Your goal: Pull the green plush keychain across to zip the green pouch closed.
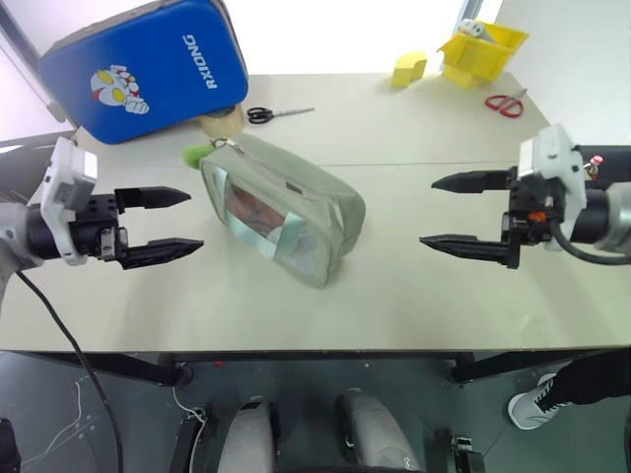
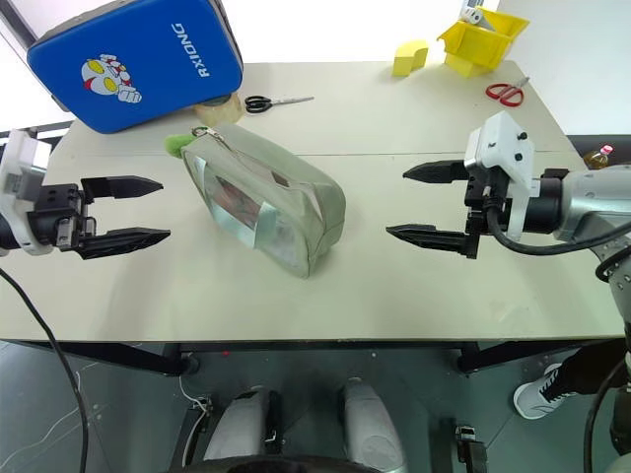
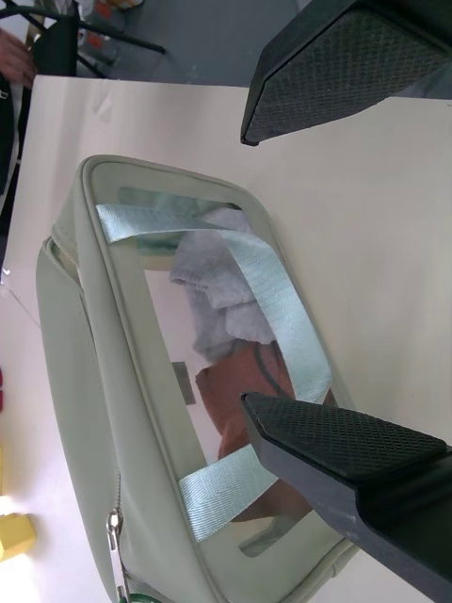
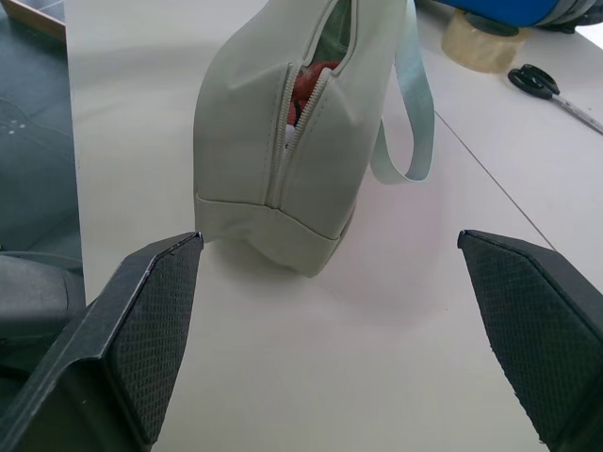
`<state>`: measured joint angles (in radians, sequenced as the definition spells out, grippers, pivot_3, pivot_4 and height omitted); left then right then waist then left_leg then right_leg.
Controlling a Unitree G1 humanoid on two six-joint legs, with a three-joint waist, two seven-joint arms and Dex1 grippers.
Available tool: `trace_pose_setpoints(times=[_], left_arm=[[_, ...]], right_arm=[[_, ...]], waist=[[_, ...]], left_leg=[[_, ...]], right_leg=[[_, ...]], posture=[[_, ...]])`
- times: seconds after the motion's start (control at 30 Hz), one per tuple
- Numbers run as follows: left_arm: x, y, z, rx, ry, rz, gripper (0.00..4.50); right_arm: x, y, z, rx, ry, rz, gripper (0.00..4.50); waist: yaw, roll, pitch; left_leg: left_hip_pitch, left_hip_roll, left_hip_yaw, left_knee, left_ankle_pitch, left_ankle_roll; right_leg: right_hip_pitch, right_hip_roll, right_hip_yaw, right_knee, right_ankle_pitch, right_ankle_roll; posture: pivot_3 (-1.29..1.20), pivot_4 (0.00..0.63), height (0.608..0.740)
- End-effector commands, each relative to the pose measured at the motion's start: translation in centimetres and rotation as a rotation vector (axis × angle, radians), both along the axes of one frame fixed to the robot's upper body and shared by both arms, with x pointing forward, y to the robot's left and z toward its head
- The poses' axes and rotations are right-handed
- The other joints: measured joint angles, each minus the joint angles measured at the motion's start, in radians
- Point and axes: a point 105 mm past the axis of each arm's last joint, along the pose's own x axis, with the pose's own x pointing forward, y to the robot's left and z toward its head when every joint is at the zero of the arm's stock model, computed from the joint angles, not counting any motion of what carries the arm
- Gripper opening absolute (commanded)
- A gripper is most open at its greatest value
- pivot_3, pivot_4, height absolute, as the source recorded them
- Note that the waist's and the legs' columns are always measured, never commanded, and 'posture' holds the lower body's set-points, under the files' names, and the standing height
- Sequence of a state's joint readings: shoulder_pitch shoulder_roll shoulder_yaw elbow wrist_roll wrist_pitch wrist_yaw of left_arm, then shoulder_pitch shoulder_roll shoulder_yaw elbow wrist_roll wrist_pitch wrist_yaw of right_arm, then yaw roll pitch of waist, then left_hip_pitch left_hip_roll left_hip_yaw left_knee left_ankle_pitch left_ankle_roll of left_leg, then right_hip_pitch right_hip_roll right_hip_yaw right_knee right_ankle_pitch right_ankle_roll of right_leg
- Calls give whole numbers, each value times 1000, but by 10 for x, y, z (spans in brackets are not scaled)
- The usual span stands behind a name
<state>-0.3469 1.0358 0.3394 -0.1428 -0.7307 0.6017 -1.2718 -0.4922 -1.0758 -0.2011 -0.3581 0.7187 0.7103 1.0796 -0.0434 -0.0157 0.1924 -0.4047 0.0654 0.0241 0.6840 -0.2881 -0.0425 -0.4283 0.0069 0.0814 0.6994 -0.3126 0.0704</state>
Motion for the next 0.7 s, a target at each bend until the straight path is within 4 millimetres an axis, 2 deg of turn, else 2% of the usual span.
trace_pose_setpoints(times=[0.03, 0.7], left_arm=[[-3, 2, 12, 13, -53, 13, 4470], [-7, 0, 9, 18, -53, -2, 4470]], right_arm=[[-1, 2, 9, 1, -53, 12, 4500], [5, 10, 17, 21, -60, 5, 4500]], waist=[[0, 0, 0], [-2, 0, 0]], left_leg=[[0, 0, 0, 0, 0, 0], [0, 0, 0, 0, 0, 0]], right_leg=[[0, 0, 0, 0, 0, 0], [0, 0, 0, 0, 0, 0]], posture=[[0, 150, 737], [0, 150, 737]])
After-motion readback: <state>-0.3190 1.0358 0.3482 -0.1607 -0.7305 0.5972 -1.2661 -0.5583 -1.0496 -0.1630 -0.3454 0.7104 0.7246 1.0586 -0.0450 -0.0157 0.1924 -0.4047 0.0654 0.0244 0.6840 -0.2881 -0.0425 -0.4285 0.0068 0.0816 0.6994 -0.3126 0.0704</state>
